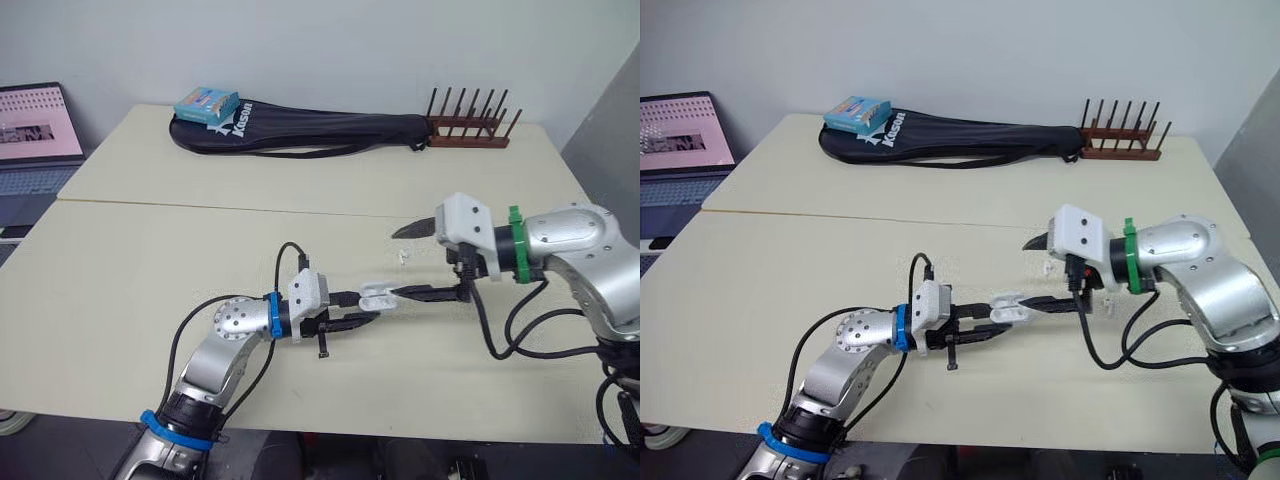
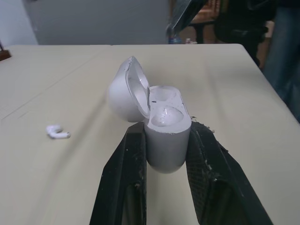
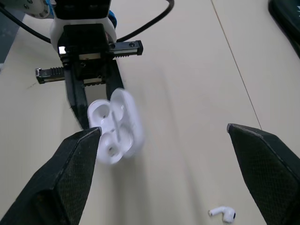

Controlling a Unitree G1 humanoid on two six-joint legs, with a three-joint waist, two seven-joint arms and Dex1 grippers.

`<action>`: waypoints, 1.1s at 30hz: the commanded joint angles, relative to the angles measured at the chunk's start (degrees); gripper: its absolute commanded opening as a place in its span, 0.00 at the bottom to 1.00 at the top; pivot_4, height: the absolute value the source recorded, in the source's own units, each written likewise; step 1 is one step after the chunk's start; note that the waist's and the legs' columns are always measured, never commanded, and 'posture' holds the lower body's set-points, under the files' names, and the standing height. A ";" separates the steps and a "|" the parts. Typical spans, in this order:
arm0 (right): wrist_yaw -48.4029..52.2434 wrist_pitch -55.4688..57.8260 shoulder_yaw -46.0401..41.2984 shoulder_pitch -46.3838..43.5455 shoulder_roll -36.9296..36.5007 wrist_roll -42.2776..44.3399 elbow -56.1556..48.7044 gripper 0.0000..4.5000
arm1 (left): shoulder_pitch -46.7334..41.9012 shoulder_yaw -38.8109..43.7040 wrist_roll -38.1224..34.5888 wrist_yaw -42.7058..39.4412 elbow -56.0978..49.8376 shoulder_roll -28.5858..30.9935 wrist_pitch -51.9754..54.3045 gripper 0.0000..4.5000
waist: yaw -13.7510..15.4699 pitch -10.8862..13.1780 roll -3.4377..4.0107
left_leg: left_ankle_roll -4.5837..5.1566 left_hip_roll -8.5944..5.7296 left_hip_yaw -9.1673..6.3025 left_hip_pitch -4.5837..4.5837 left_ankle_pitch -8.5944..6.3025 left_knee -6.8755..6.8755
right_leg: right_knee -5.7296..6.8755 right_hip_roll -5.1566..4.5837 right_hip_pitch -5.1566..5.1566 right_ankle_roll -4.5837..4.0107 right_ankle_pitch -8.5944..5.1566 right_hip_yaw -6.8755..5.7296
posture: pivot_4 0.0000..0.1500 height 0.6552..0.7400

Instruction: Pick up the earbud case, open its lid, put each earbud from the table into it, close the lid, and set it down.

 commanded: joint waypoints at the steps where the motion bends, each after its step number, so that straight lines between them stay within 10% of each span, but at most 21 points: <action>1: -3.96 -6.61 -7.97 5.98 1.80 0.70 -1.67 1.00 | 1.31 5.13 -3.00 5.66 -1.09 -1.81 1.55 0.17 | -0.02 0.00 0.00 | 0.00 0.00 -0.01 0.01 0.00 0.00 | 0.00 0.00 0.01 0.00 0.00 -0.01 | 1.00 0.56; 17: -11.36 -23.65 -37.27 45.99 8.01 -1.43 4.18 1.00 | 6.39 16.07 -5.82 12.66 -1.80 -0.37 0.59 0.17 | 0.50 -0.05 0.08 | -0.01 -0.04 -0.03 0.21 0.00 -0.02 | -0.07 0.01 0.30 0.01 0.00 -0.02 | 1.00 0.56; 33: -10.68 -24.86 -36.36 52.89 6.42 -1.26 5.68 1.00 | 2.94 16.25 -8.38 5.38 0.28 4.88 1.98 0.17 | -0.25 -0.07 0.12 | -0.01 -0.04 0.10 0.75 -0.01 -0.10 | -0.12 0.05 0.78 0.01 -0.03 0.10 | 1.00 0.56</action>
